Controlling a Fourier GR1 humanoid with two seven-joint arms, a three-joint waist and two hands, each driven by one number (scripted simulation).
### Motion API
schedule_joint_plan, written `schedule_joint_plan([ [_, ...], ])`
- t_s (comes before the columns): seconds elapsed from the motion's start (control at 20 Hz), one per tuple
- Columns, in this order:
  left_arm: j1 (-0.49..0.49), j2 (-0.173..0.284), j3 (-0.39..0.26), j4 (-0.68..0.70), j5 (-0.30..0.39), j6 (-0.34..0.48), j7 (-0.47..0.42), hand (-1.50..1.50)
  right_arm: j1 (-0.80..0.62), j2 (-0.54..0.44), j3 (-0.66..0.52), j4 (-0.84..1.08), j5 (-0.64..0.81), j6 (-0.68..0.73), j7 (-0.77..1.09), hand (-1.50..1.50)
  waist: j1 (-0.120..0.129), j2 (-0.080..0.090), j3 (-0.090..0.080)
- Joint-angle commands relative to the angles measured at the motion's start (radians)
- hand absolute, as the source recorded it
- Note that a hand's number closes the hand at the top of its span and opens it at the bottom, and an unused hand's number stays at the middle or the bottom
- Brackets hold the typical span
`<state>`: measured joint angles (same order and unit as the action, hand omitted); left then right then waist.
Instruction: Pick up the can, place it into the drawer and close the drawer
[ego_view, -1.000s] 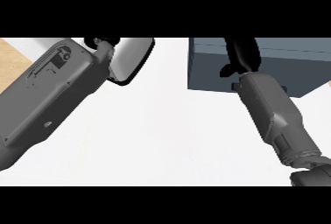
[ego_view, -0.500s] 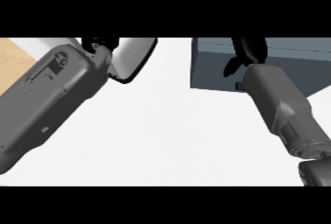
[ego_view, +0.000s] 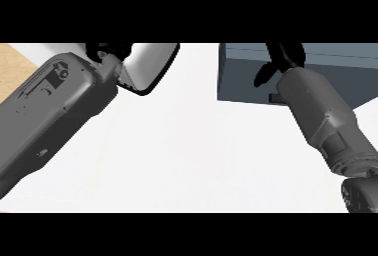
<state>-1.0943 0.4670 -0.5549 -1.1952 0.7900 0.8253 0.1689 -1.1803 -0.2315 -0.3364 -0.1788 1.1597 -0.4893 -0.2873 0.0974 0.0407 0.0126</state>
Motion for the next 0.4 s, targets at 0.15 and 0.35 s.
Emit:
schedule_joint_plan([
  [0.15,0.058,0.017,-0.004,-0.046,-0.003,-0.019,-0.004,-1.5,-0.091,0.033,-0.237,-0.035,-0.26,0.118,-0.088,-1.5,0.022,-0.009,-0.008],
  [0.35,0.037,0.013,-0.011,-0.076,-0.024,0.033,0.025,-1.5,-0.075,0.04,-0.264,-0.029,-0.285,0.107,-0.121,-1.5,0.015,-0.009,-0.009],
])
